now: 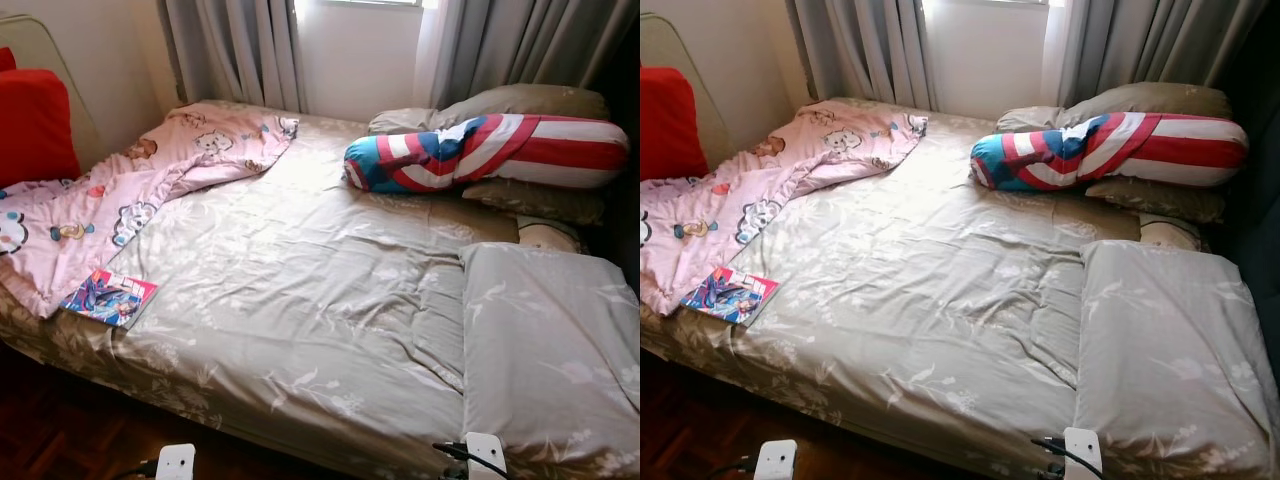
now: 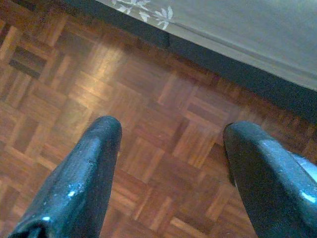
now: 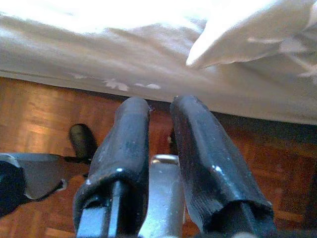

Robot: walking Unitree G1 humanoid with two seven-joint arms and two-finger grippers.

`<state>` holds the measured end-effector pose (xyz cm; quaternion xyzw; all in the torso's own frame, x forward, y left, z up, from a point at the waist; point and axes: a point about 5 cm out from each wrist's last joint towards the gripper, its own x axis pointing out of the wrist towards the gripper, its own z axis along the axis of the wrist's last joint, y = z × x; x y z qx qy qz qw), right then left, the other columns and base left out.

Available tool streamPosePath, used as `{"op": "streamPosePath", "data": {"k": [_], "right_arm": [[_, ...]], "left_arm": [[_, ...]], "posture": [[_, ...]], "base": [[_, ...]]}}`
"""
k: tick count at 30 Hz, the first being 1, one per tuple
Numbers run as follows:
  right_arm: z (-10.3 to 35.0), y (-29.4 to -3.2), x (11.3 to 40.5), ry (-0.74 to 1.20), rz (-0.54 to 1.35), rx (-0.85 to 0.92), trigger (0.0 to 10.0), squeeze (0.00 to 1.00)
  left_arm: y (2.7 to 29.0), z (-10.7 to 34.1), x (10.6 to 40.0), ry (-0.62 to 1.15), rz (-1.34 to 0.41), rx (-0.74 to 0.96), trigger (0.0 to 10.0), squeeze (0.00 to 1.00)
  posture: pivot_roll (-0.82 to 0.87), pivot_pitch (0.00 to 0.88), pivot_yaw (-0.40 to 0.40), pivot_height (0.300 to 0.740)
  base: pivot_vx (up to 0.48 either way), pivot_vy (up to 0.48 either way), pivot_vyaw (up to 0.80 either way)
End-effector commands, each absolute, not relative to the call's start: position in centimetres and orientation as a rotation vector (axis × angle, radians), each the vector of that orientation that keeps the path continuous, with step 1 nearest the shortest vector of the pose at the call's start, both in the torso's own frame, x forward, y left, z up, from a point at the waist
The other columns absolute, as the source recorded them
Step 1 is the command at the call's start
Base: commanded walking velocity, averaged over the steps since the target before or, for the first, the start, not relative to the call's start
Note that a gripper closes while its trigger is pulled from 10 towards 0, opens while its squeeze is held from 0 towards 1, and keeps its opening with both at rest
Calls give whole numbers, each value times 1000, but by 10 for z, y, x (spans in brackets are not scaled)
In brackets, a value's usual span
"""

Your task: Clean up the room

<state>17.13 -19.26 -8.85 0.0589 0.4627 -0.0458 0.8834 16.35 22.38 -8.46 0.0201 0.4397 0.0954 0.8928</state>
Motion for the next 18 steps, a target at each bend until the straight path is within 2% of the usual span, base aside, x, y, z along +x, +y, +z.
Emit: {"op": "streamPosePath", "data": {"k": [1,18], "right_arm": [[-89,-197,170,963,-121,130,10000,0],[-89,-195,171,957,-140,151,10000,0]], "left_arm": [[224,-86,160,932,194,44,10000,0],[226,-86,160,934,198,45,10000,0]], "posture": [[-79,0,41,740],[-79,0,48,740]], "base": [[0,349,0],[0,377,0]]}}
